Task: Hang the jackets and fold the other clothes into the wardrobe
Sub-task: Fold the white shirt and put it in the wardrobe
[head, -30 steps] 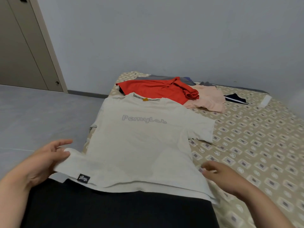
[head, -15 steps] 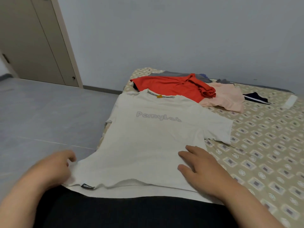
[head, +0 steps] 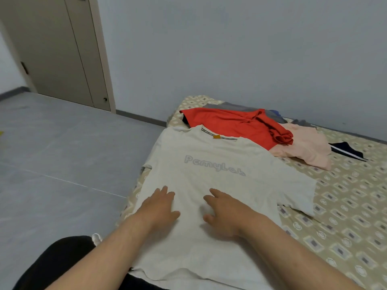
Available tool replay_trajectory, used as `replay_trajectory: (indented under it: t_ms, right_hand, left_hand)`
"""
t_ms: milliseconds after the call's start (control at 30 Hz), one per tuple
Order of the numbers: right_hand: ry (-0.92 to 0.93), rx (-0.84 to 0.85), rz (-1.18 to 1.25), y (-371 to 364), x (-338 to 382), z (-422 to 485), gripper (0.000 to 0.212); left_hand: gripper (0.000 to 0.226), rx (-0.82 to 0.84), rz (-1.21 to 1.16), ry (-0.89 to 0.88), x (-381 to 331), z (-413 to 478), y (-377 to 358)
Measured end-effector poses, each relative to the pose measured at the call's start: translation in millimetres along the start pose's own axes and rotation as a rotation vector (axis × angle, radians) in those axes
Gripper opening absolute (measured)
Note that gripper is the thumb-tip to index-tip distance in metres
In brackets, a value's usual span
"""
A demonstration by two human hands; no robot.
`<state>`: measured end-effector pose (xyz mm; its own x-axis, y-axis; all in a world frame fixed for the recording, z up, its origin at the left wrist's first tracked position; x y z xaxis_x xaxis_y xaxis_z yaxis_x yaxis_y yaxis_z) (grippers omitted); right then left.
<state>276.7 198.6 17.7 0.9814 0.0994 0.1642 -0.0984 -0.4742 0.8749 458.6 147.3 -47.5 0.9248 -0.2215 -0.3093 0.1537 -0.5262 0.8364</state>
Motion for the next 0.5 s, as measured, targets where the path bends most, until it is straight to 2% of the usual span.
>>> replay_trajectory:
  t_ms: [100,167,300,367,433,500]
  right_hand:
    - [-0.017,0.024,0.025,-3,-5,35,0.063]
    - [-0.023,0.032,0.037,-4,-6,60,0.066]
    - [-0.052,-0.016,0.088,-7,0,113,0.069]
    - [-0.079,-0.088,0.103,-10,5,141,0.068]
    - [-0.100,-0.176,0.082,-14,9,168,0.070]
    - [-0.118,-0.236,0.083,-23,9,191,0.072]
  left_hand:
    - [0.074,0.074,0.010,0.092,23,14,-34]
    - [0.067,0.067,0.049,0.114,33,21,-43]
    - [0.035,-0.246,-0.060,0.147,42,34,-20]
    - [0.039,-0.364,-0.162,0.194,53,43,-16]
    - [0.055,-0.470,-0.317,0.262,66,51,-10]
    - [0.063,-0.500,-0.450,0.315,78,61,-6]
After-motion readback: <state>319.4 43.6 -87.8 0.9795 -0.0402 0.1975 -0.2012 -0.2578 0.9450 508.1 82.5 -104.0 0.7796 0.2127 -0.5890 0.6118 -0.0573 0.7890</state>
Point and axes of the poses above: each hand's wrist, its own z-axis towards the middle knuckle, its own y-axis out of the back of the hand, x = y × z, the point moved 6 cm from there along z, towards the middle knuckle, and after that the axes turned 3 degrees about x, right-handed, at the moved point
